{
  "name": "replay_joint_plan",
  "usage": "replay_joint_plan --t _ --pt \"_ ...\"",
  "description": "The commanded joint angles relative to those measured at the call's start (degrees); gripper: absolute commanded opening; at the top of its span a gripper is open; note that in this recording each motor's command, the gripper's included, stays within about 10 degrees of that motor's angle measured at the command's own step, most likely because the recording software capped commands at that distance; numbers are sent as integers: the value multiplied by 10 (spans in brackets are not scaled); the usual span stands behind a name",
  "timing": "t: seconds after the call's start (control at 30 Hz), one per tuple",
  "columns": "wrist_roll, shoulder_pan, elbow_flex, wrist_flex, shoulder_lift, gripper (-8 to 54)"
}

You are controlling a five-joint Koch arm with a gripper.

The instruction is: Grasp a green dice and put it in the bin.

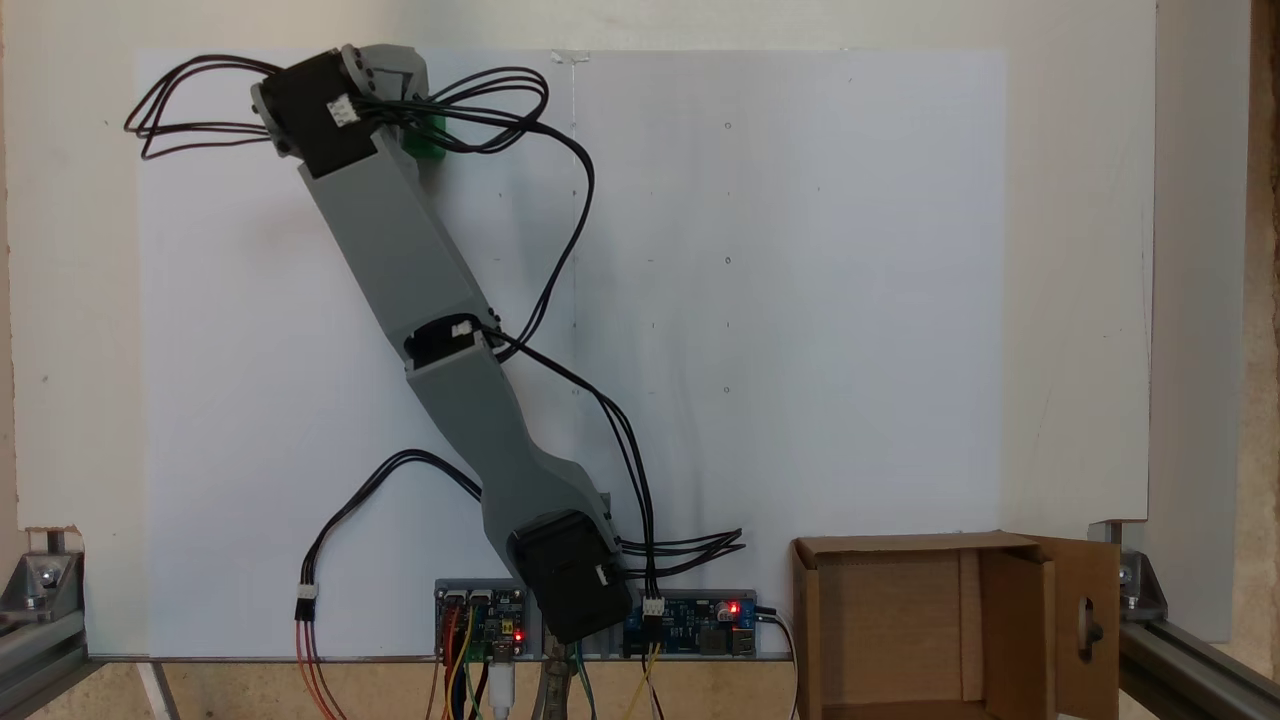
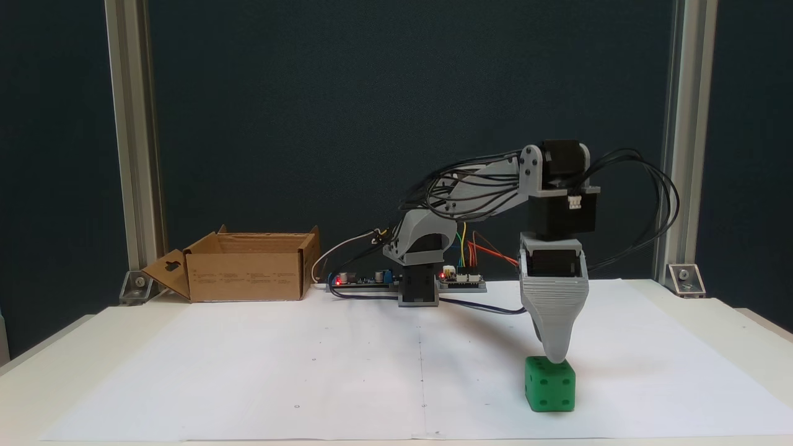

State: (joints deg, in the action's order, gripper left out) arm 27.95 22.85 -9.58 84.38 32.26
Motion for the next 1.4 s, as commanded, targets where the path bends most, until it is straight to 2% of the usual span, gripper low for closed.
replay_joint_plan --t 0.0,1.37 --pt "40 3 35 100 9 433" --pt "39 -2 35 100 -28 432"
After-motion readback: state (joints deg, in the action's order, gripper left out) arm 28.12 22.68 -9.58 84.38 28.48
